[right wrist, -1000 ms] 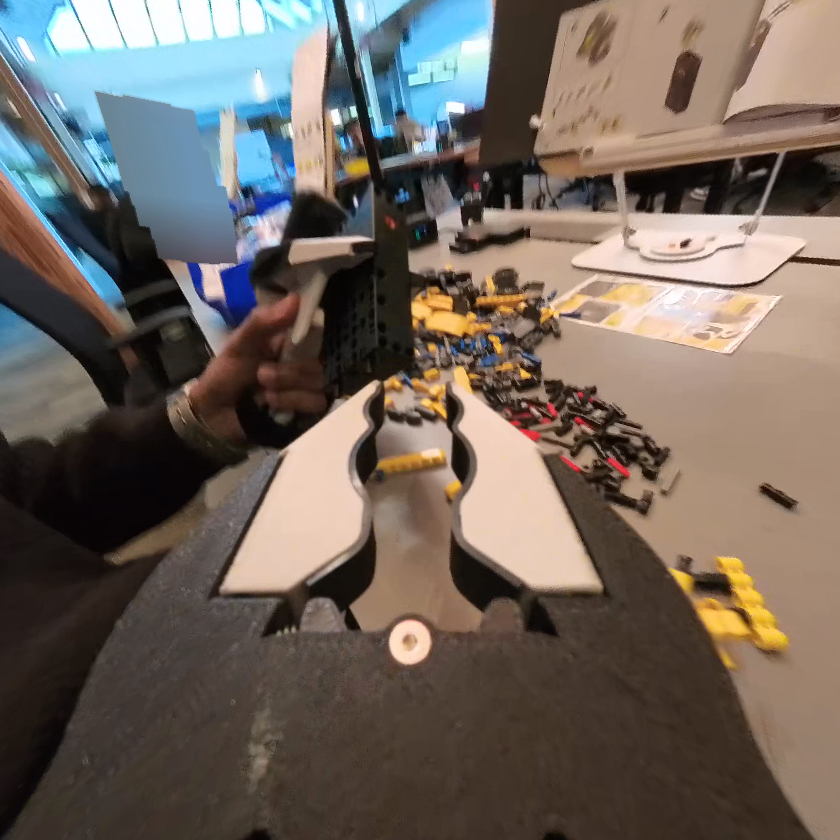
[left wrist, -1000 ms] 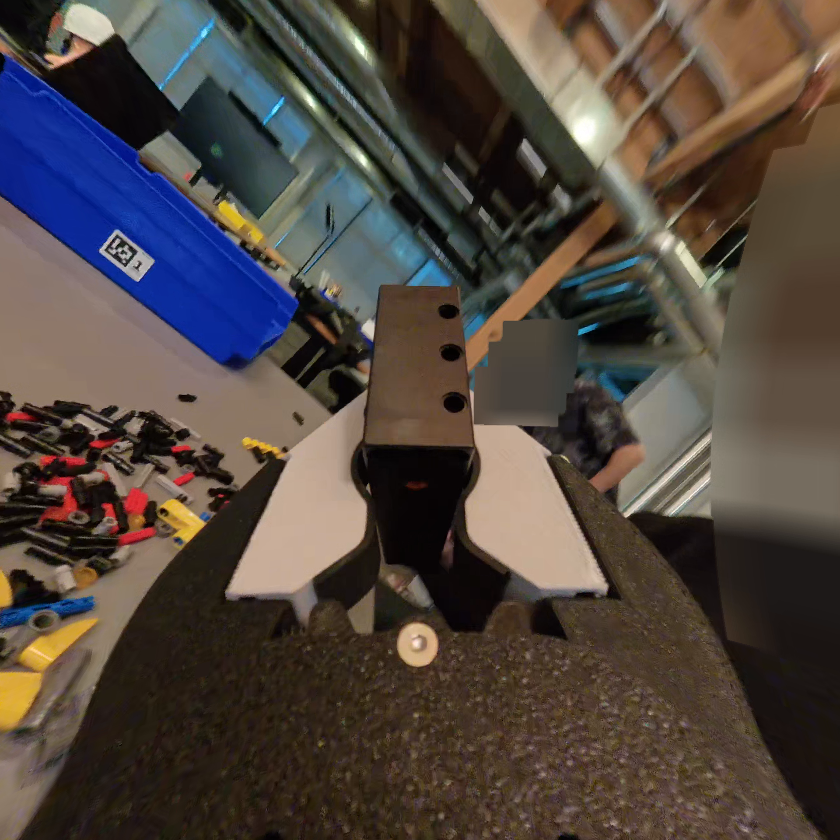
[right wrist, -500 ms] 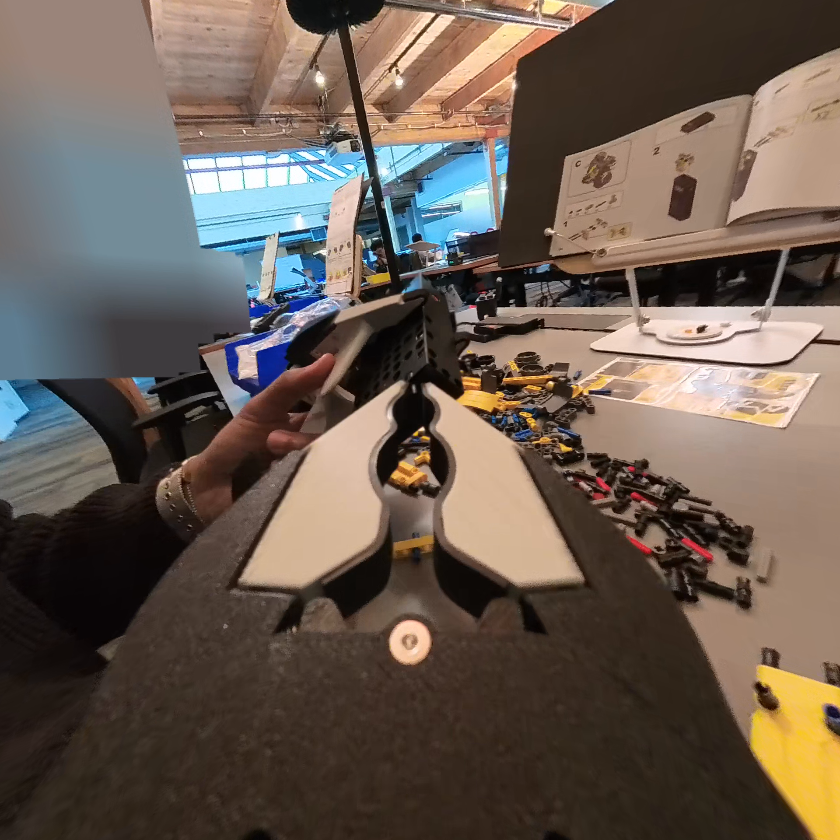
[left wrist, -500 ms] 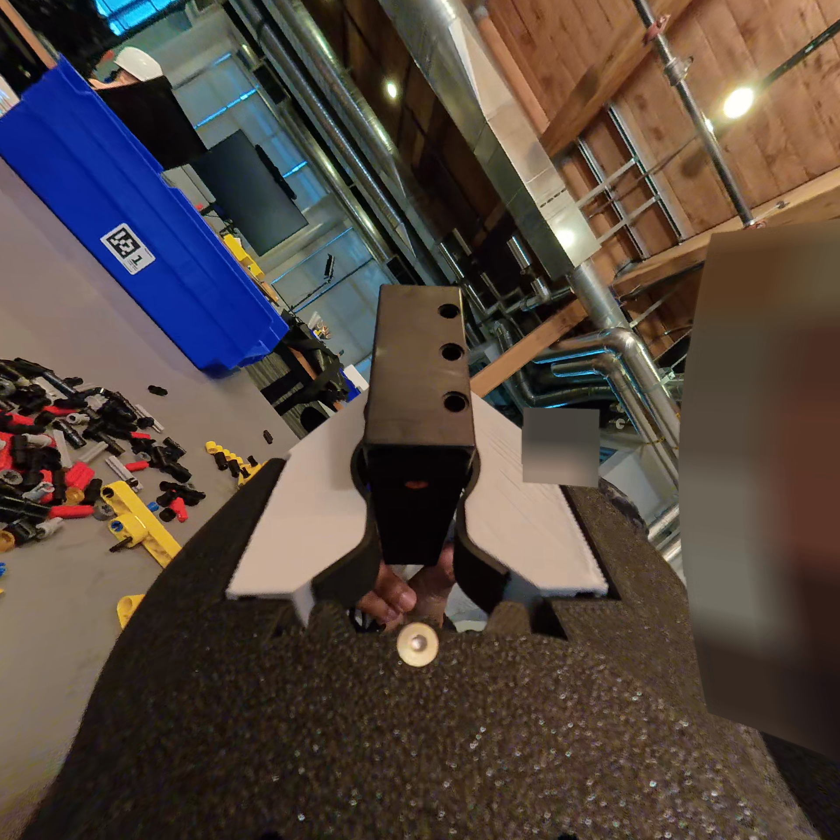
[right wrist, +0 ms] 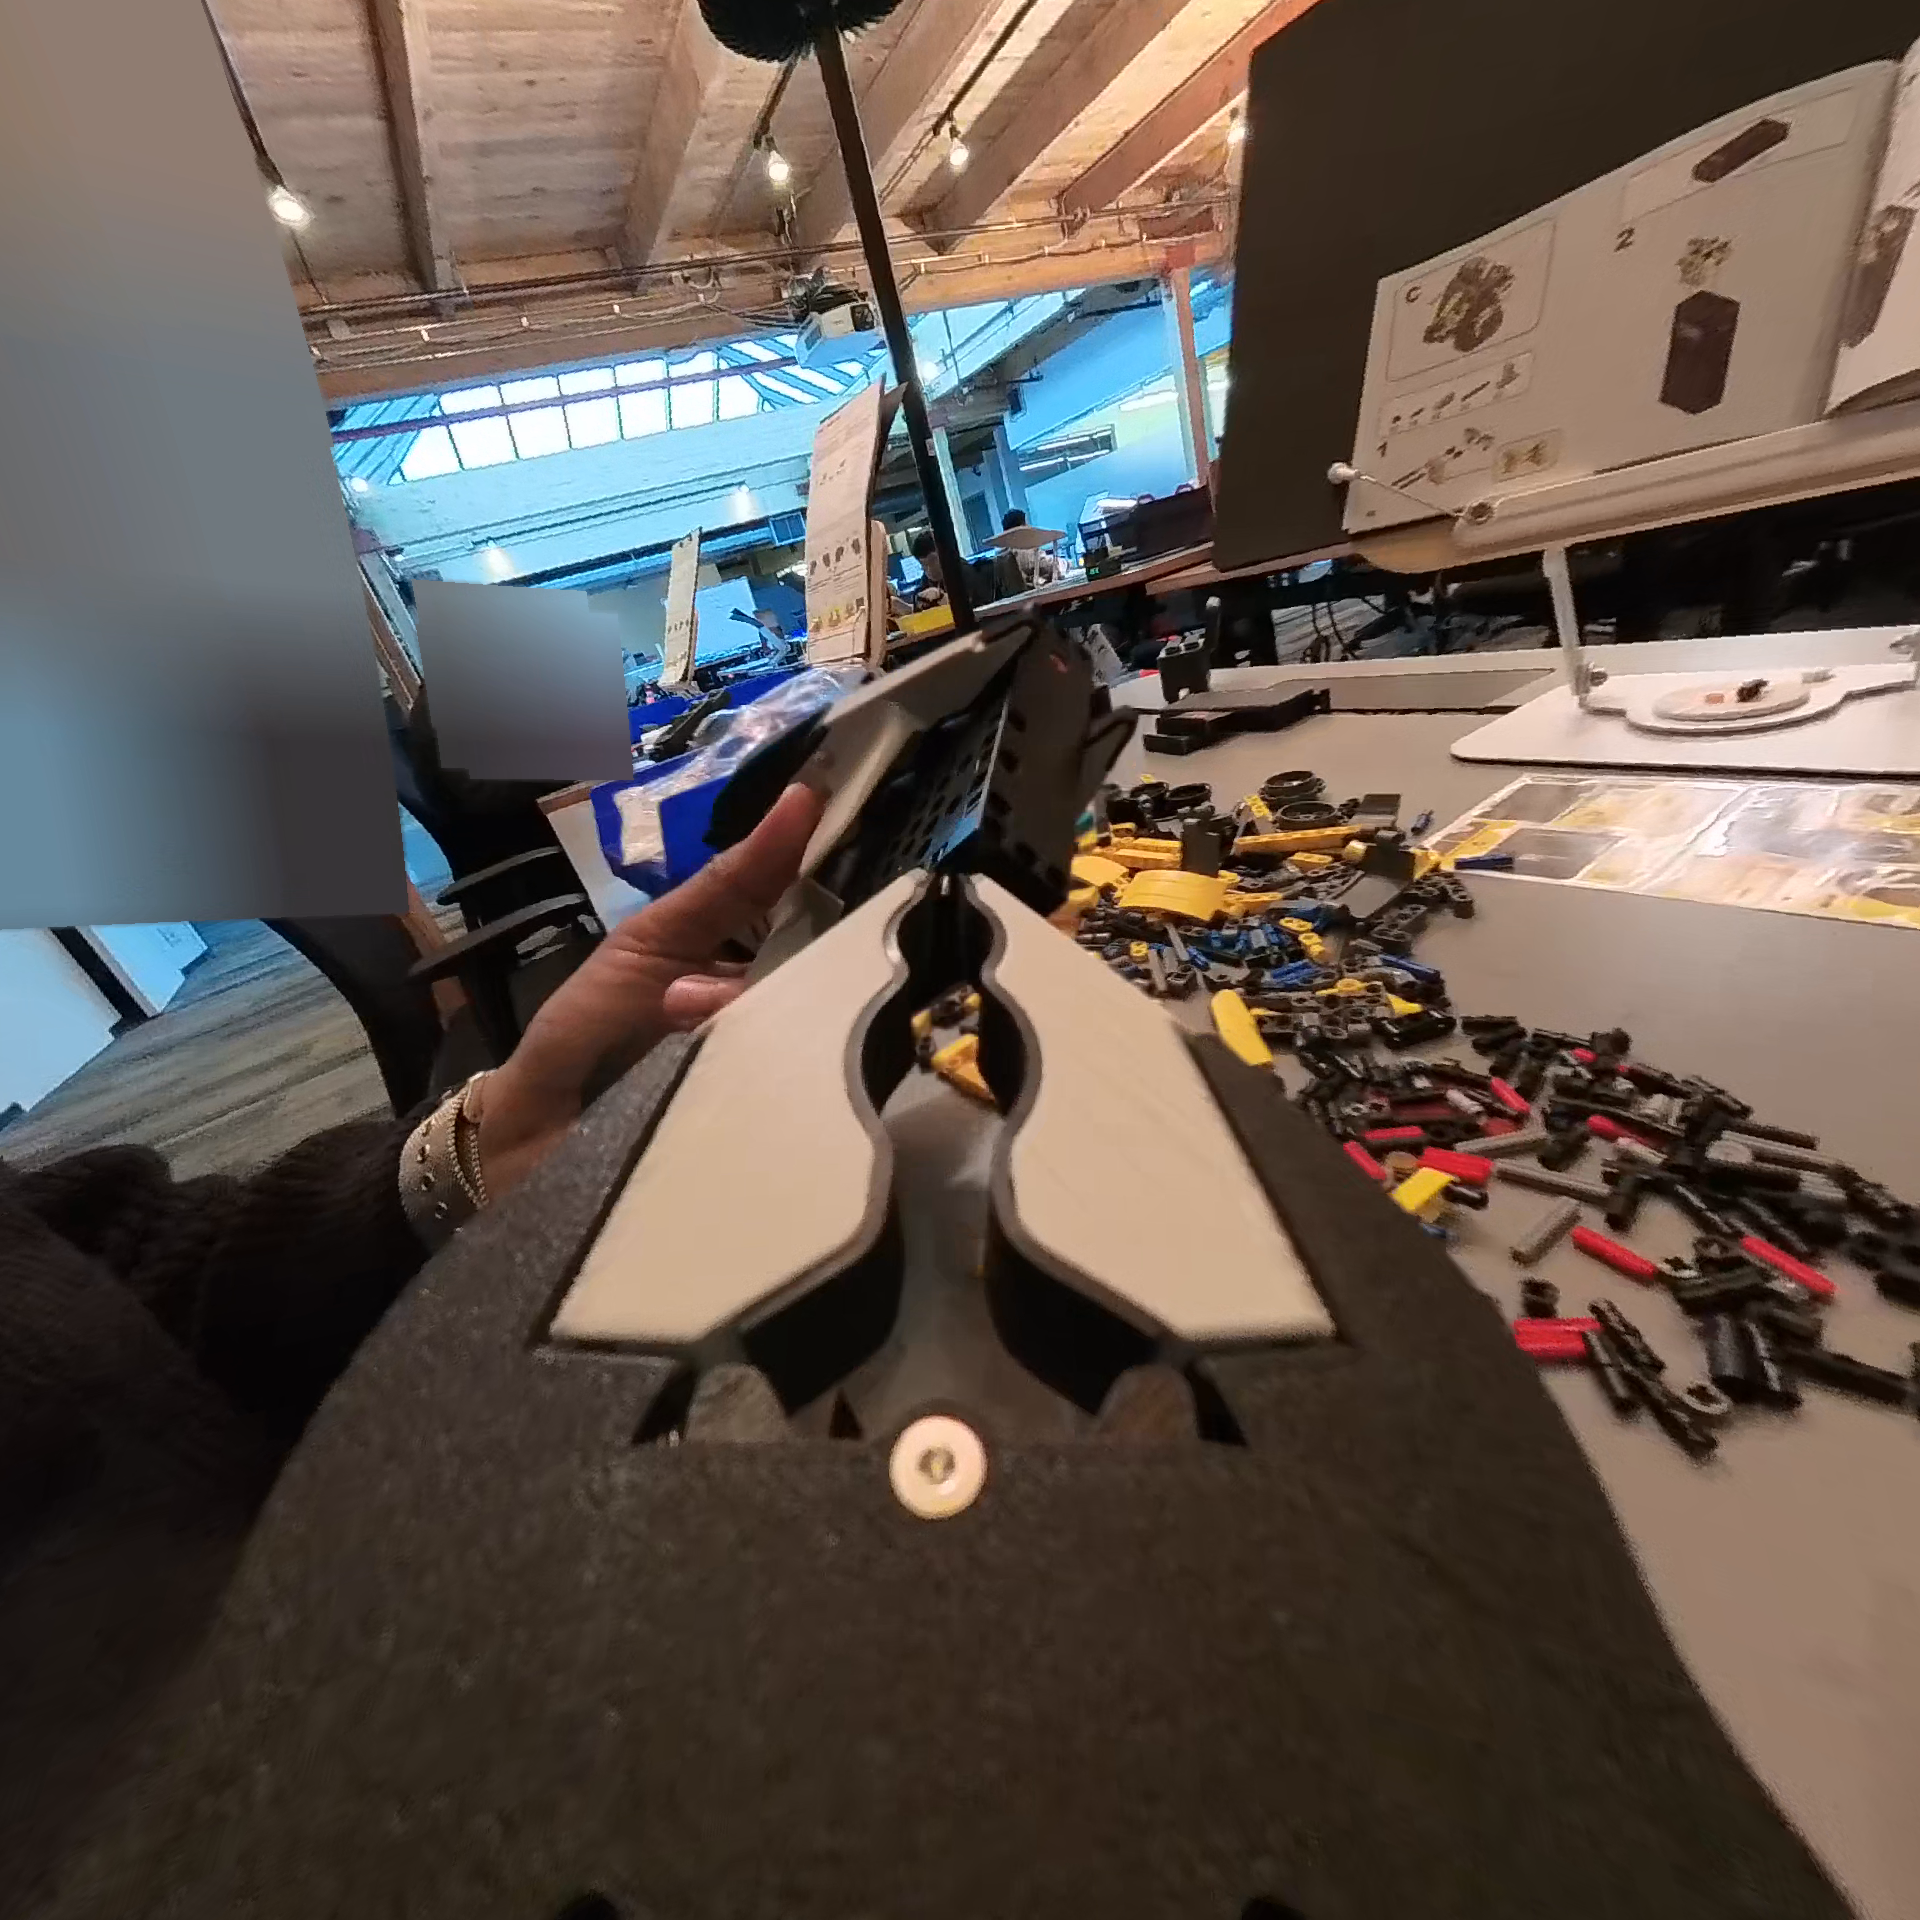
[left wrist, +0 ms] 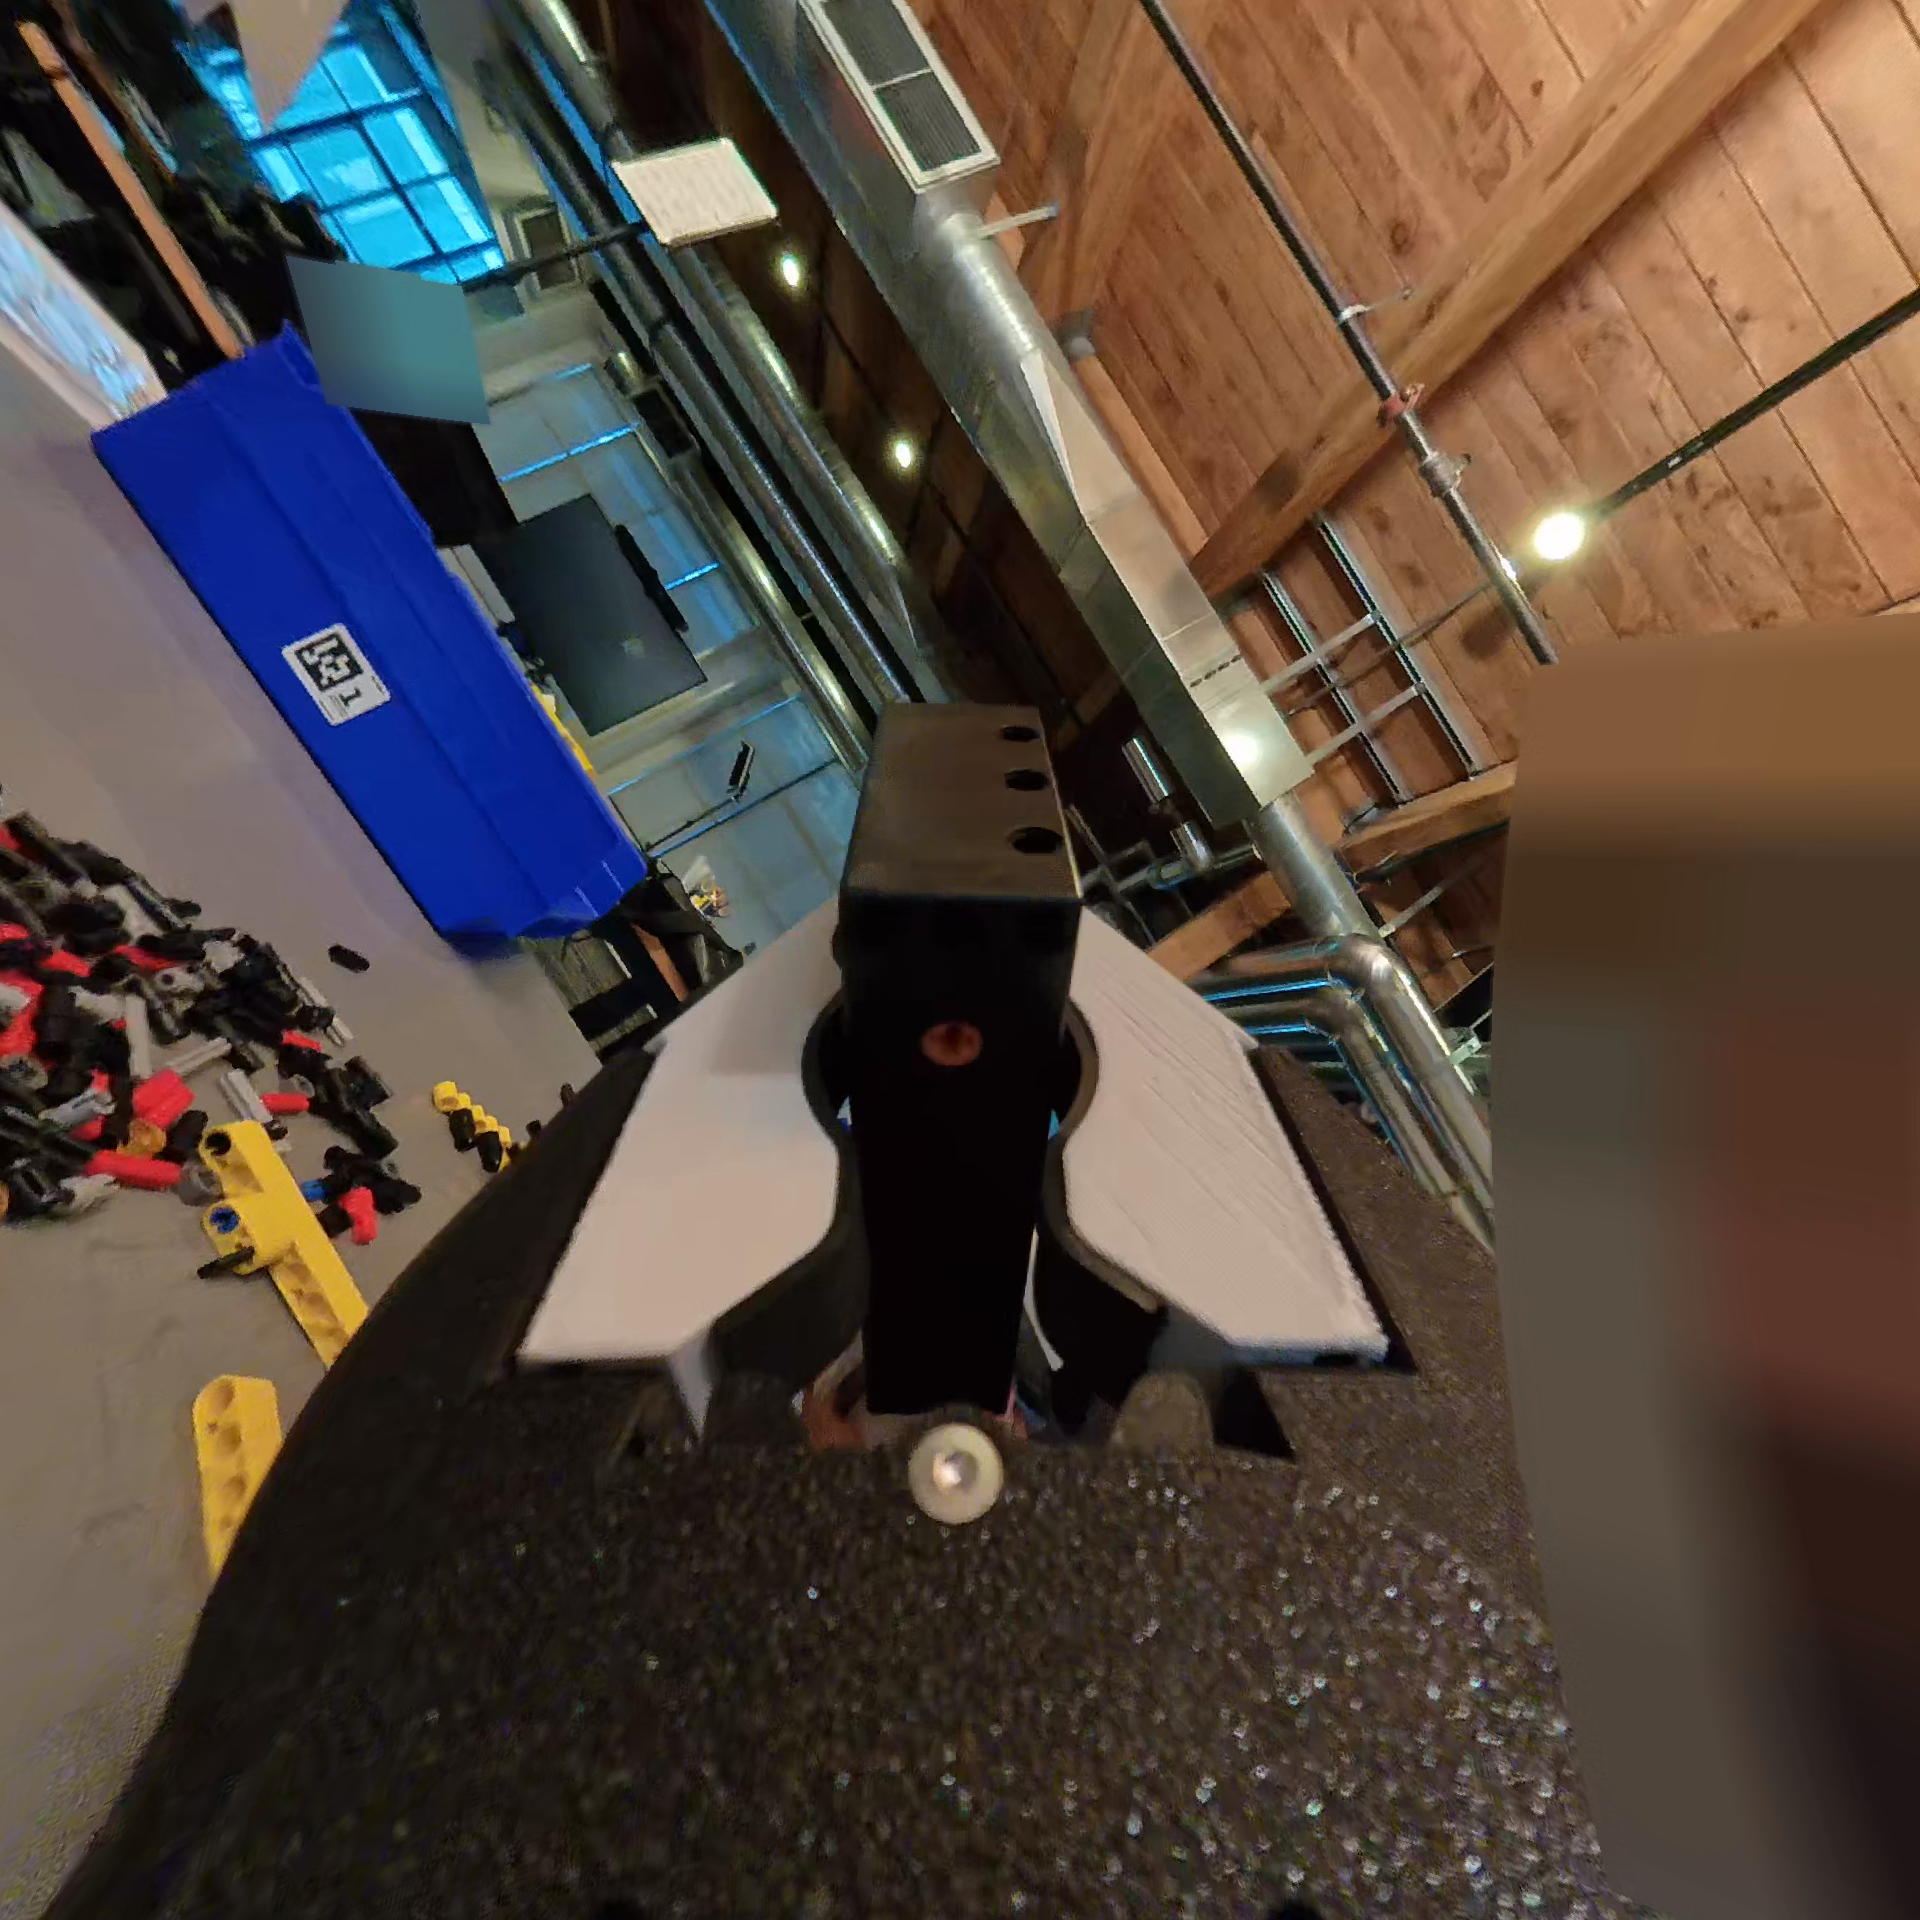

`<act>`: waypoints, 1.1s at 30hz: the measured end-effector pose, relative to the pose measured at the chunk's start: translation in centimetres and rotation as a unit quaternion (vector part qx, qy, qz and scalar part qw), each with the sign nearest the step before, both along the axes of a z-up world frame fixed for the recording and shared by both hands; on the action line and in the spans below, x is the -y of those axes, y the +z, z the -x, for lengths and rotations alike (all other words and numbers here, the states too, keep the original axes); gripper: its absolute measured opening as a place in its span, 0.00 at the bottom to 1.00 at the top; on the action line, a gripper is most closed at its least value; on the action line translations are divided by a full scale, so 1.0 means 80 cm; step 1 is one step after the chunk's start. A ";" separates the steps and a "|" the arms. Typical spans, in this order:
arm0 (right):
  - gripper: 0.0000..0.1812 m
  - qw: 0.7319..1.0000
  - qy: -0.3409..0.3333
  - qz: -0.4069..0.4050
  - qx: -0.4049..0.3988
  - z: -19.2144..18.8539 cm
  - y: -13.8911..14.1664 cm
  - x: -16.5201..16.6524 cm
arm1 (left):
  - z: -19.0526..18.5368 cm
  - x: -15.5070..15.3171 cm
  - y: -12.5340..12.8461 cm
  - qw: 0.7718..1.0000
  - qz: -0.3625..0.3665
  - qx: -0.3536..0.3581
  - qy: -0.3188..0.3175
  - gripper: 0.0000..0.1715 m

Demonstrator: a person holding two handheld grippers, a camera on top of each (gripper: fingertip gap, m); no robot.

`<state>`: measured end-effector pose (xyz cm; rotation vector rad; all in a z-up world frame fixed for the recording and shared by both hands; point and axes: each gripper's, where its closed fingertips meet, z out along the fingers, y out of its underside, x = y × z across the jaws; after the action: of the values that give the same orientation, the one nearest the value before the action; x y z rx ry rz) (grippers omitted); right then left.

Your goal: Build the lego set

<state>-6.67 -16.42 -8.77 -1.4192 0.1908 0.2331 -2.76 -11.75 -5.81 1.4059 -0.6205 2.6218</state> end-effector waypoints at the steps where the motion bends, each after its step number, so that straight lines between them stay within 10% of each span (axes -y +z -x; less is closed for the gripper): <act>1: 0.01 1.000 0.010 -0.005 -0.011 0.004 0.002 0.001 | 0.003 0.002 0.006 1.000 -0.010 0.004 0.002 0.15; 5: 0.01 0.983 0.092 -0.044 -0.151 0.015 0.013 0.016 | 0.010 0.014 0.026 0.999 -0.034 0.016 0.004 0.15; 7: 0.01 0.973 0.088 -0.069 -0.202 -0.004 0.015 0.039 | 0.018 -0.077 0.040 0.995 0.047 0.033 0.086 0.15; 9: 0.01 0.990 0.027 -0.022 -0.140 -0.026 -0.006 0.056 | 0.026 -0.132 0.038 0.984 -0.052 0.015 0.169 0.15; 17: 0.02 0.991 -0.037 0.049 0.116 -0.015 0.010 0.042 | 0.009 -0.020 0.009 0.979 -0.201 0.006 0.036 0.16; 21: 0.02 0.985 -0.043 0.051 0.156 -0.015 0.020 0.055 | 0.002 0.036 -0.029 0.899 -0.434 0.010 0.055 0.16; 26: 0.02 0.976 -0.063 0.071 0.194 -0.026 0.026 0.071 | 0.008 0.080 -0.039 0.829 -0.554 0.061 0.048 0.16; 28: 0.02 0.977 -0.070 0.061 0.193 -0.029 0.031 0.073 | 0.007 0.088 -0.042 0.838 -0.541 0.060 0.030 0.16; 33: 0.02 0.982 -0.072 0.043 0.172 -0.032 0.031 0.068 | -0.006 0.068 -0.032 0.947 -0.312 -0.005 -0.073 0.16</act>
<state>-4.09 -21.86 -6.26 -1.5013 0.0179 -0.1418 -2.25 -17.23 -8.39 1.4202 -1.5896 2.3934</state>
